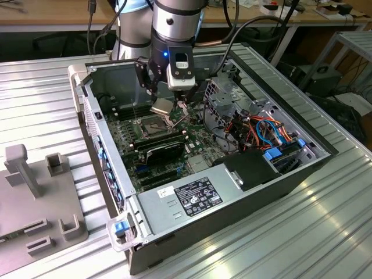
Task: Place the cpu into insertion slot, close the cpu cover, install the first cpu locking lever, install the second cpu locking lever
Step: 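Place the cpu into insertion slot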
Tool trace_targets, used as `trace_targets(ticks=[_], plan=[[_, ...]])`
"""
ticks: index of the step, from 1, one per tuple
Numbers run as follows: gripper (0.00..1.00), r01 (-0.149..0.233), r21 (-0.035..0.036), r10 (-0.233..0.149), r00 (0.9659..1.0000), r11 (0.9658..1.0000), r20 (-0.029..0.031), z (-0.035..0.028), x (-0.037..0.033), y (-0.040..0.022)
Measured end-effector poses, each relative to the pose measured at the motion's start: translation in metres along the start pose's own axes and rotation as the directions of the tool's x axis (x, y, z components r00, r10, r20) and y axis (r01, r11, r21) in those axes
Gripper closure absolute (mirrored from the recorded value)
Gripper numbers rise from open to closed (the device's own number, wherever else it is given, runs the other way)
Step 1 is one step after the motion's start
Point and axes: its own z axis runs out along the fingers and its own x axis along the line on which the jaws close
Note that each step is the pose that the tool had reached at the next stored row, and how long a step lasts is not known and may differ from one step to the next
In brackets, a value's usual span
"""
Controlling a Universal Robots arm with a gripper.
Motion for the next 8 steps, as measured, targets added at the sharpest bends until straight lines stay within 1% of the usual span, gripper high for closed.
trace_targets(ticks=[1, 3, 5, 6, 8], plan=[[0.45, -0.013, 0.0004, 0.013, 0.9999, 0.9999, 0.0006, 0.0003, 0.0, 0.0], [0.45, -0.059, 0.0013, 0.059, 0.9983, 0.9983, 0.0026, 0.0021, 0.0, 0.0], [0.45, -0.083, 0.0018, 0.083, 0.9966, 0.9966, 0.0038, 0.0032, -0.0002, 0.0003], [0.45, -0.102, 0.0023, 0.102, 0.9947, 0.9947, 0.0048, 0.0042, -0.0007, 0.0009], [0.45, -0.124, 0.0026, 0.124, 0.9923, 0.9923, 0.0058, 0.0055, -0.0014, 0.002]])
